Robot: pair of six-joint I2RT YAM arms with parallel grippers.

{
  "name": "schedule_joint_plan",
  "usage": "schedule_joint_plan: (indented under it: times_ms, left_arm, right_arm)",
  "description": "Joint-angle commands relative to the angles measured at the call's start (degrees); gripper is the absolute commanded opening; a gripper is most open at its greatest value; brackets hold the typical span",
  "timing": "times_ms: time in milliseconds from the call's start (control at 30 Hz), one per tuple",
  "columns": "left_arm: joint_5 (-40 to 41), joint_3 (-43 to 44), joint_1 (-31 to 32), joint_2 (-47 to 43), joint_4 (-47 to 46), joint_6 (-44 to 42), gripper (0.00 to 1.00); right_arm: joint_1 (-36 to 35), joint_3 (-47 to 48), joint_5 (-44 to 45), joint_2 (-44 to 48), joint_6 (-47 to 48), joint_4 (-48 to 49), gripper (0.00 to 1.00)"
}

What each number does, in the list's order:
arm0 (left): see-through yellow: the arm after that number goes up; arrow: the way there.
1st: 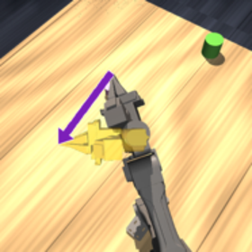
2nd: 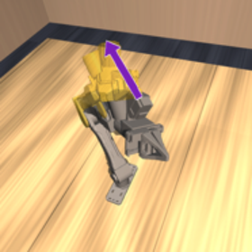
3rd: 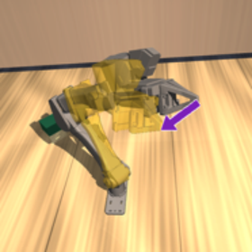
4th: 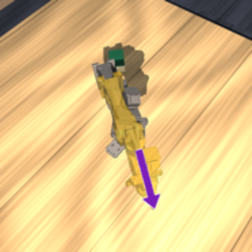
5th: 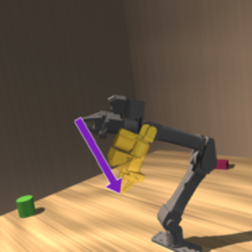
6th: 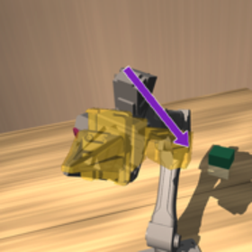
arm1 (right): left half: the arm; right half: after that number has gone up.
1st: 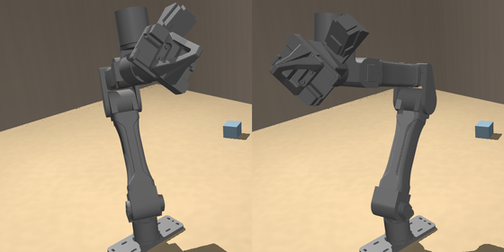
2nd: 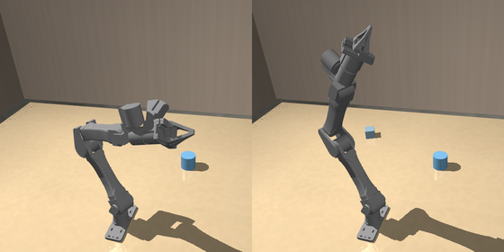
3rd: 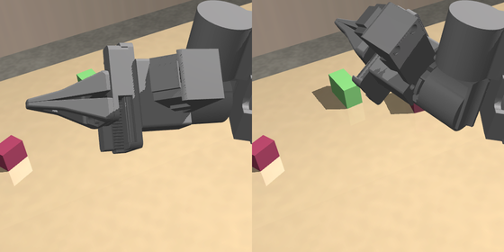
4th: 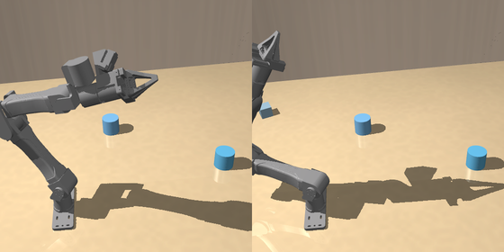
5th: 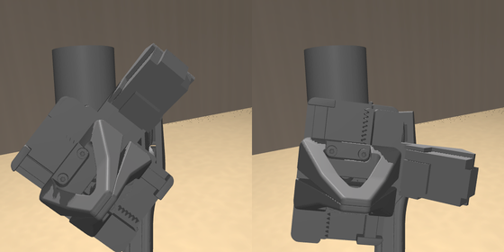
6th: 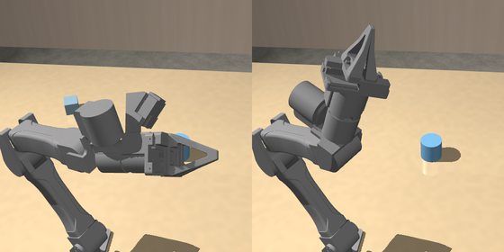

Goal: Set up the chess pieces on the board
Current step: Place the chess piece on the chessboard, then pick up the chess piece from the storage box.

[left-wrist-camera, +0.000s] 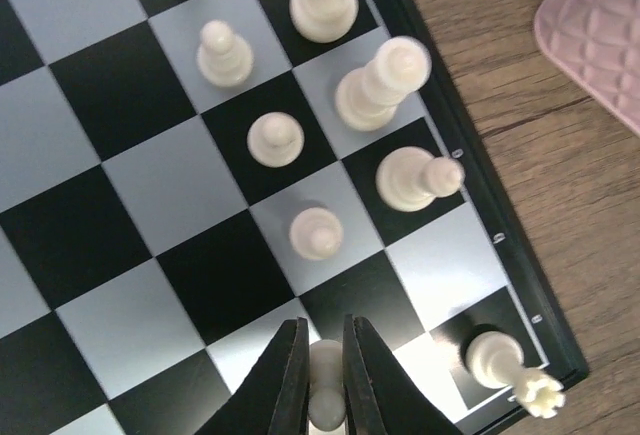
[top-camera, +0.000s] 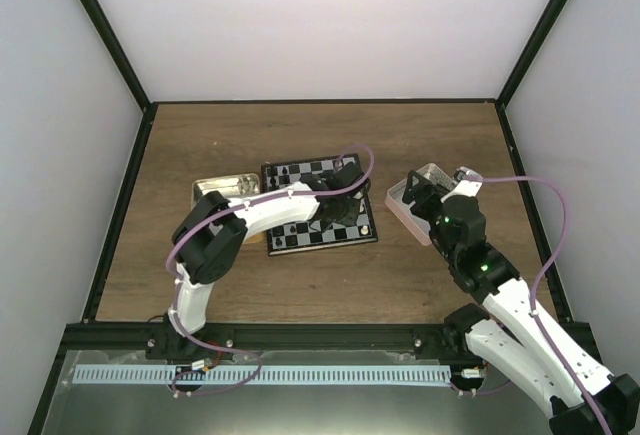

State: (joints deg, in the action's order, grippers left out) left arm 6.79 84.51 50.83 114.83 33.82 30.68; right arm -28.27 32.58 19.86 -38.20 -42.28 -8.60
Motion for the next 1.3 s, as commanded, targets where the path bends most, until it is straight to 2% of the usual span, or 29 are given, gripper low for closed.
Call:
schedule_joint_plan:
  times_ms: [0, 267, 400, 600, 767, 1000, 1167, 1267]
  left_arm:
    - [-0.6, 3.3, 1.0, 1.7, 0.5, 1.0, 0.12]
    - [-5.0, 4.1, 1.1, 4.3, -1.5, 1.2, 0.13]
    - [-3.8, 3.8, 1.1, 4.4, -1.2, 1.4, 0.14]
    - [-3.1, 3.8, 1.1, 3.7, -0.3, 0.9, 0.27]
    - [-2.2, 3.7, 1.0, 1.7, 0.6, 0.4, 0.3]
    - [0.2, 0.1, -0.5, -8.1, 1.4, 0.1, 0.35]
    - [9.7, -4.8, -3.8, -17.6, 1.3, 1.3, 0.43]
    - [13.1, -10.3, -9.2, -22.9, -0.4, 3.3, 0.49]
  right_arm:
    - [0.1, -0.4, 2.1, 0.2, -0.6, -0.6, 0.84]
    - [0.1, -0.4, 2.2, 0.3, -0.3, -0.7, 0.84]
    - [0.1, -0.5, 2.1, 0.2, -0.3, -0.6, 0.84]
    - [0.1, -0.4, 1.5, -0.3, -0.2, -0.1, 0.84]
    - [0.0, -0.3, 1.3, -0.2, -0.3, -0.1, 0.84]
    - [0.1, -0.2, 1.1, -0.1, -0.2, 0.0, 0.84]
    - [0.1, -0.3, 0.4, -0.5, -0.3, 0.4, 0.84]
    - [0.1, -0.3, -0.2, -1.1, -0.3, 0.6, 0.84]
